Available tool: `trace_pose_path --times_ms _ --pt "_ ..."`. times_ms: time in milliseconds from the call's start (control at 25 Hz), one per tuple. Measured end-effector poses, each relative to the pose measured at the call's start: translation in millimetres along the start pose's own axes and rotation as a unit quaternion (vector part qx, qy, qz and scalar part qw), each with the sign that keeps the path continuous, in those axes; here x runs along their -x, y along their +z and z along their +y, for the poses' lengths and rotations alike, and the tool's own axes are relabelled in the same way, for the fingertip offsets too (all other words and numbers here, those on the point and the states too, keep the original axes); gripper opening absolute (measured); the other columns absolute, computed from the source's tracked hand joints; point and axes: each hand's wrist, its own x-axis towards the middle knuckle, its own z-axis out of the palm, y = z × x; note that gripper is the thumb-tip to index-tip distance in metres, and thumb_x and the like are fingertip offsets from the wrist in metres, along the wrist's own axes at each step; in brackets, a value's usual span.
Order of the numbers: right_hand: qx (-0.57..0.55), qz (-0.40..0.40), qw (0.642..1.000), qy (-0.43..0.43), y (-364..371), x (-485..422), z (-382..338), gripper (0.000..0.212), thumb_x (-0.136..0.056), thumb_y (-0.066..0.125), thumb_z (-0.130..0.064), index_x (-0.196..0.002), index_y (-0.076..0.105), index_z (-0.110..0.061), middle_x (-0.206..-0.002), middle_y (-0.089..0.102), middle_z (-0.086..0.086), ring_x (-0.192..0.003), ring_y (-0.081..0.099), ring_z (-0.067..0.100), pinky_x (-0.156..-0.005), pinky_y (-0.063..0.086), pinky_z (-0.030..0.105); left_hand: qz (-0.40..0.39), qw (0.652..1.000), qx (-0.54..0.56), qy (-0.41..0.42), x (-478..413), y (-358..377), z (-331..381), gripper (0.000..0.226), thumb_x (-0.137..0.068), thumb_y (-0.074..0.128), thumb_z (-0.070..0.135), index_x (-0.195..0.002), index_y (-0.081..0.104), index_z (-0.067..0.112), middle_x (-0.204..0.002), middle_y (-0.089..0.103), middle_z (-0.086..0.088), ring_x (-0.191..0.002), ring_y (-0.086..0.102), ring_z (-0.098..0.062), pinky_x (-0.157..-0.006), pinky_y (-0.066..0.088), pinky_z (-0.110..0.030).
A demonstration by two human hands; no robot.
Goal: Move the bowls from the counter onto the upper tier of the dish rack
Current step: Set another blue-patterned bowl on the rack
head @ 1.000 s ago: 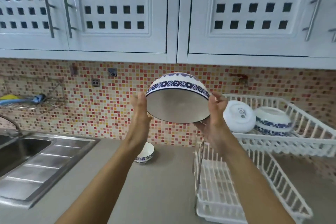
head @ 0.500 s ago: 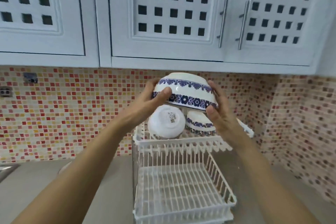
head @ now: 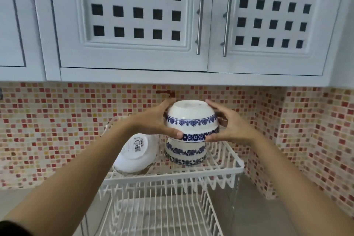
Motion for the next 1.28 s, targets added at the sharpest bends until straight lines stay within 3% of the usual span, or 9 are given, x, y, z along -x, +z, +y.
trace_pose_path --times_ms 80,240,360,560,1000,1080,1160,1280 --pt "0.057 -0.034 0.998 0.015 1 -13 20 0.126 -0.046 0.089 -0.044 -0.146 0.012 -0.04 -0.156 0.019 -0.008 -0.141 0.026 0.014 -0.114 0.029 0.037 -0.009 0.999 -0.052 -0.012 -21 10 -5 0.119 -0.061 0.084 0.044 -0.147 0.002 0.034 -0.151 0.035 -0.005 -0.134 0.041 -0.027 -0.113 0.032 -0.042" --pt "0.122 -0.086 0.989 0.023 9 -36 50 0.139 -0.043 0.088 -0.053 -0.149 0.0 -0.032 -0.158 0.011 -0.01 -0.144 0.017 0.011 -0.119 0.018 0.04 -0.057 0.983 -0.161 -0.065 -50 25 -13 0.122 -0.06 0.083 0.048 -0.147 -0.001 0.034 -0.151 0.036 -0.005 -0.133 0.041 -0.027 -0.113 0.033 -0.041" --pt "0.151 -0.123 0.981 0.008 13 -47 58 0.129 -0.05 0.088 -0.043 -0.149 0.007 -0.032 -0.154 0.023 -0.01 -0.134 0.025 0.004 -0.114 0.019 0.03 -0.075 0.971 -0.203 -0.104 -66 33 -19 0.125 -0.06 0.082 0.051 -0.149 -0.003 0.027 -0.153 0.034 -0.007 -0.136 0.037 -0.027 -0.115 0.031 -0.041" --pt "0.178 -0.156 0.972 0.014 20 -56 70 0.121 -0.05 0.089 -0.043 -0.146 0.017 -0.032 -0.148 0.038 -0.009 -0.131 0.039 0.011 -0.112 0.031 0.032 -0.115 0.954 -0.232 -0.153 -77 41 -21 0.125 -0.065 0.079 0.051 -0.15 -0.008 0.02 -0.159 0.019 -0.004 -0.144 0.025 -0.025 -0.117 0.025 -0.038" --pt "0.202 -0.199 0.956 0.069 31 -63 66 0.109 -0.052 0.09 -0.033 -0.14 0.026 -0.033 -0.143 0.046 -0.008 -0.128 0.044 0.016 -0.108 0.037 0.035 -0.143 0.929 -0.27 -0.207 -81 51 -19 0.122 -0.063 0.08 0.051 -0.15 0.0 0.02 -0.156 0.027 -0.006 -0.139 0.034 -0.03 -0.112 0.035 -0.043" --pt "0.224 -0.195 0.952 0.077 30 -63 61 0.111 -0.056 0.088 -0.034 -0.145 0.022 -0.027 -0.15 0.037 -0.005 -0.136 0.037 0.018 -0.11 0.031 0.032 -0.145 0.918 -0.303 -0.21 -81 51 -19 0.126 -0.061 0.079 0.055 -0.15 -0.003 0.019 -0.157 0.023 -0.008 -0.14 0.032 -0.031 -0.112 0.034 -0.046" --pt "0.272 -0.192 0.939 0.086 28 -60 54 0.118 -0.062 0.084 -0.038 -0.15 0.008 -0.019 -0.159 0.015 -0.003 -0.145 0.019 0.018 -0.116 0.02 0.031 -0.13 0.919 -0.317 -0.196 -80 49 -16 0.129 -0.063 0.077 0.056 -0.15 -0.011 0.018 -0.16 0.006 -0.01 -0.143 0.024 -0.033 -0.115 0.03 -0.048" --pt "0.302 -0.181 0.932 0.084 27 -51 39 0.111 -0.073 0.072 -0.05 -0.151 0.0 -0.018 -0.16 -0.001 -0.003 -0.147 0.006 0.016 -0.119 0.01 0.033 -0.063 0.945 -0.295 -0.128 -69 37 -9 0.105 -0.082 0.064 0.048 -0.15 -0.008 0.011 -0.16 -0.007 -0.009 -0.147 0.01 -0.03 -0.12 0.018 -0.043"
